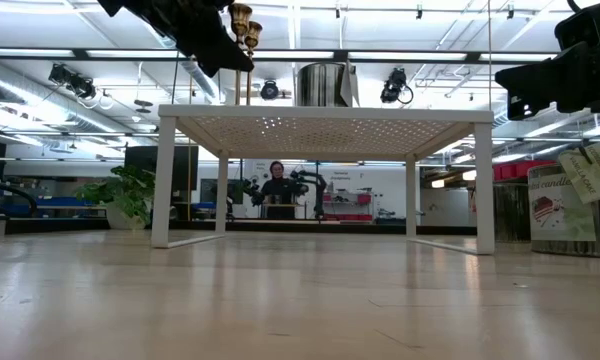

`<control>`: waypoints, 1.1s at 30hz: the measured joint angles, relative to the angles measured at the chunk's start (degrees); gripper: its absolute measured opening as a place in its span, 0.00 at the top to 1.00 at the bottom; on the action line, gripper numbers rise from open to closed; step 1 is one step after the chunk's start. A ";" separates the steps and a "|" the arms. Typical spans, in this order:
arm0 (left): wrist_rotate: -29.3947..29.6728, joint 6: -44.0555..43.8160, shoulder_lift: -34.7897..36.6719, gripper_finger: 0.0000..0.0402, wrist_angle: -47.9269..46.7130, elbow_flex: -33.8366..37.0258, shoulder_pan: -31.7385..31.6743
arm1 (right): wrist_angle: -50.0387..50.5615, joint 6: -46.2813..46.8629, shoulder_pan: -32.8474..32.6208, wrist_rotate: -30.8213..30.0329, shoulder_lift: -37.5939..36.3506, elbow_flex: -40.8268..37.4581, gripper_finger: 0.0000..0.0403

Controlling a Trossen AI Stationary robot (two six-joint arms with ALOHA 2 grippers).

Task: Pick & Place candle stick holders
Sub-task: Put the left golden candle holder on the shelf aligned with the other golden candle holder

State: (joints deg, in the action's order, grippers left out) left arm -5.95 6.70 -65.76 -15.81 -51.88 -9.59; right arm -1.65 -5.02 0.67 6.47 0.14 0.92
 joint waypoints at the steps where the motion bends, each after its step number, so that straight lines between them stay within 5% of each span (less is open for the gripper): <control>1: -0.21 0.00 0.00 0.94 0.25 0.00 0.01 | 0.00 0.01 0.00 0.00 0.00 0.00 0.95; 33: -3.82 -1.25 -2.40 0.93 1.15 -0.09 -1.51 | 0.00 -0.01 0.00 0.01 0.00 0.01 0.95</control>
State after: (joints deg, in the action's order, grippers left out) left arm -9.77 5.45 -68.16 -14.67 -51.96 -11.10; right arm -1.65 -5.03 0.67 6.48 0.15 0.93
